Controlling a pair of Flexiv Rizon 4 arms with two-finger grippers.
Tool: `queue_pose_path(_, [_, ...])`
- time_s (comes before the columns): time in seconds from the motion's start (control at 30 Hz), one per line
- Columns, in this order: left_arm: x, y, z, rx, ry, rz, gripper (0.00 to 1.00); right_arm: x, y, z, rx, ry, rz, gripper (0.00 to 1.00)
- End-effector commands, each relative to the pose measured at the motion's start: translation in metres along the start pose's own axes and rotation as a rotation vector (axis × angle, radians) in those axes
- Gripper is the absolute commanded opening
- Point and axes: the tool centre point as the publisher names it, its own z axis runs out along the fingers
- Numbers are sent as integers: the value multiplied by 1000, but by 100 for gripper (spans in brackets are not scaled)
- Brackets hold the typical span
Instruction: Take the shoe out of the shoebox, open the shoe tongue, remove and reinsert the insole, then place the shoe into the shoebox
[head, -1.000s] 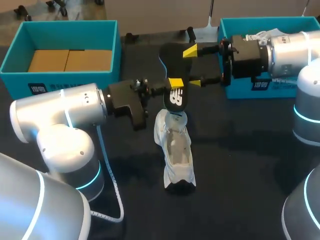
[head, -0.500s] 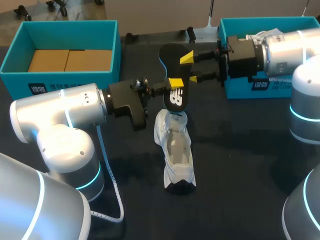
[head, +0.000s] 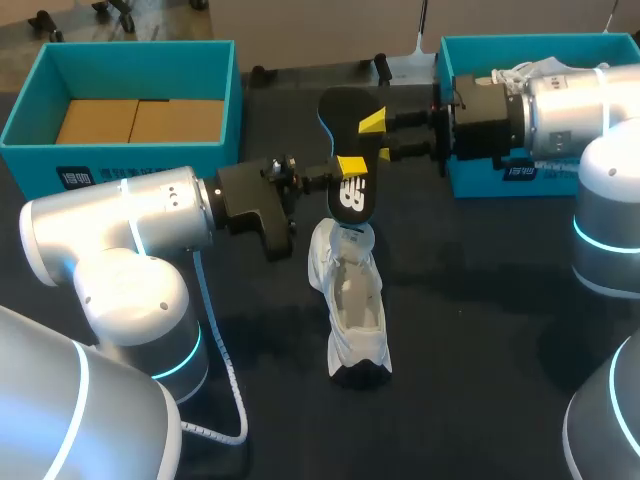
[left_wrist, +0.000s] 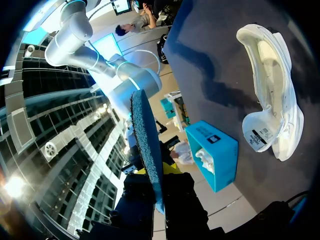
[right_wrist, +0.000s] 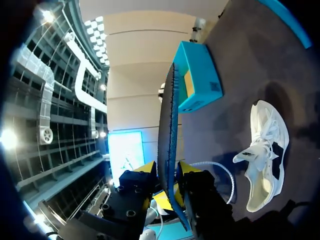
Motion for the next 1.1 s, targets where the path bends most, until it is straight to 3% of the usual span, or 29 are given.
queue_pose_path(0.03, [0, -1, 2, -5, -1, 1, 0, 2, -2, 4, -7, -2, 0, 21])
queue_pose_path(0.13, [0, -1, 2, -5, -1, 1, 0, 1, -3, 3, -12, 1, -2, 15])
queue_pose_path(0.47, [0, -1, 2, -5, -1, 1, 0, 0, -1, 4, -25, 22, -8, 14])
queue_pose_path(0.57, [0, -1, 2, -5, -1, 1, 0, 1, 0, 5, -26, 25, -10, 0])
queue_pose_path(0.77, [0, -1, 2, -5, -1, 1, 0, 0, 0, 4, -22, 24, -18, 0])
queue_pose_path(0.83, [0, -1, 2, -5, -1, 1, 57, 1, 0, 3, -23, 24, -21, 0])
queue_pose_path(0.87, [0, -1, 2, -5, -1, 1, 100, 1, -1, 3, -23, 24, -22, 0])
queue_pose_path(1.1, [-4, -4, -28, 15, 7, -41, 100, -4, -5, -7, -30, 19, -52, 0])
